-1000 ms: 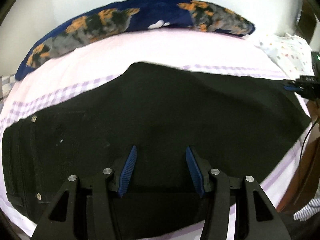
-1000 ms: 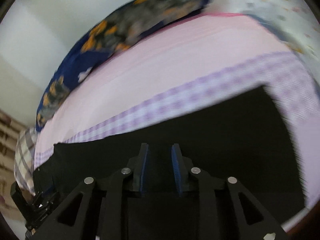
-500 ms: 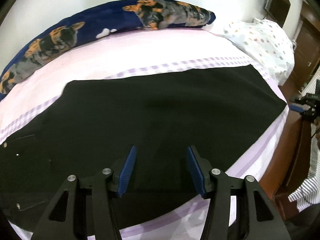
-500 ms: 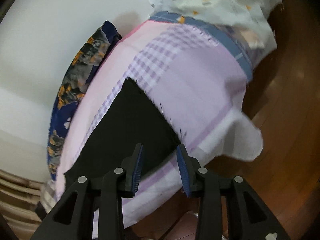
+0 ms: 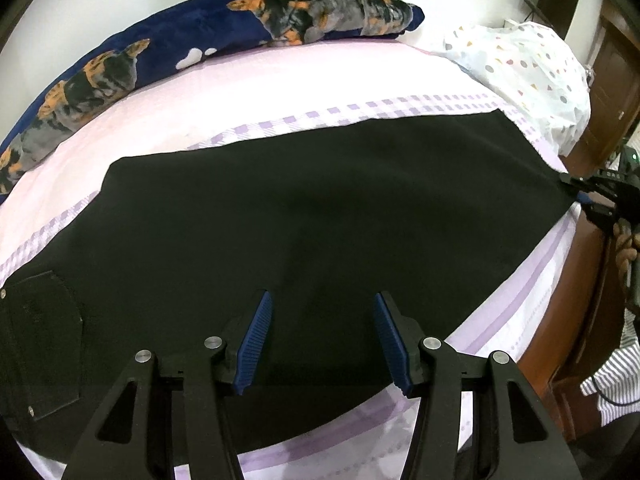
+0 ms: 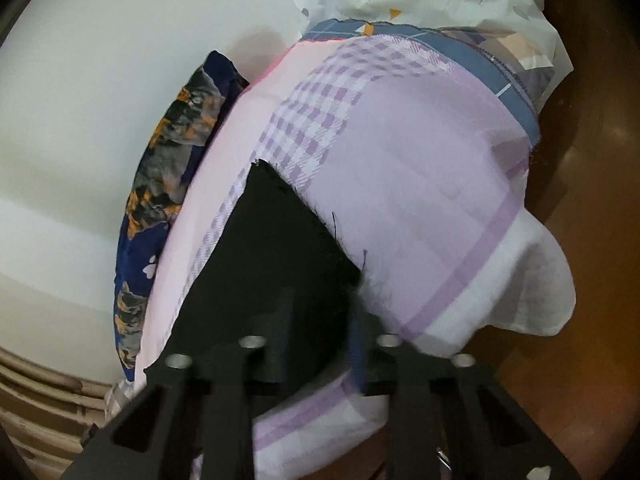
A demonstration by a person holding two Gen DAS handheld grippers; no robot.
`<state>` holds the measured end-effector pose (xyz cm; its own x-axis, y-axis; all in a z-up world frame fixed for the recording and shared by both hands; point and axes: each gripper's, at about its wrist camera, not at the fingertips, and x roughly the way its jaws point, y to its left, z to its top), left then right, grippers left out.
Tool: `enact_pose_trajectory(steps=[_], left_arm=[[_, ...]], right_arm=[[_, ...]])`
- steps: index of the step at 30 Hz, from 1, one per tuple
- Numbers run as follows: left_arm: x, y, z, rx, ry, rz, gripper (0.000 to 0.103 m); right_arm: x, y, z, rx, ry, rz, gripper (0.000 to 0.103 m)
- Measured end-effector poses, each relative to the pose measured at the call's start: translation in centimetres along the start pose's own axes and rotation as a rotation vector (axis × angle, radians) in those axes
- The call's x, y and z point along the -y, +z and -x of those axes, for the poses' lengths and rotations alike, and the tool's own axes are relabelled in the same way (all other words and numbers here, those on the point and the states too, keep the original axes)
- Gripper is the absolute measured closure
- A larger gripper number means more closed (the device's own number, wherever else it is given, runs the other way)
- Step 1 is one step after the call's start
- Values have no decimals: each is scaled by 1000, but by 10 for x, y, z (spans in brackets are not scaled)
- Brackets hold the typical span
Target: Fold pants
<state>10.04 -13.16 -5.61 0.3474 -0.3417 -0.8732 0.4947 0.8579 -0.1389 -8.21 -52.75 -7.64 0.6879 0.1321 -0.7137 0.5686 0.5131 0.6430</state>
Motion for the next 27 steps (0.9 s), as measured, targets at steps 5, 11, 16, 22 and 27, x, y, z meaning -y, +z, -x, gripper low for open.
enact_pose_trajectory(steps=[5, 11, 16, 22, 27], left_arm=[[-5, -3, -12, -11, 16, 17, 48], [-33, 1, 2, 23, -55, 151, 48], [-66, -5, 28, 82, -58, 241, 48], [-115, -25, 58, 133, -53, 365, 48], [-145, -48, 71, 149, -60, 449, 48]], right_arm=[[-19, 2, 8, 8, 64, 1, 94], [-101, -13, -5, -64, 187, 129, 94], [-186, -50, -52, -215, 282, 277, 94], [-261, -124, -104, -421, 356, 434, 94], [-290, -203, -130, -599, 332, 607, 94]])
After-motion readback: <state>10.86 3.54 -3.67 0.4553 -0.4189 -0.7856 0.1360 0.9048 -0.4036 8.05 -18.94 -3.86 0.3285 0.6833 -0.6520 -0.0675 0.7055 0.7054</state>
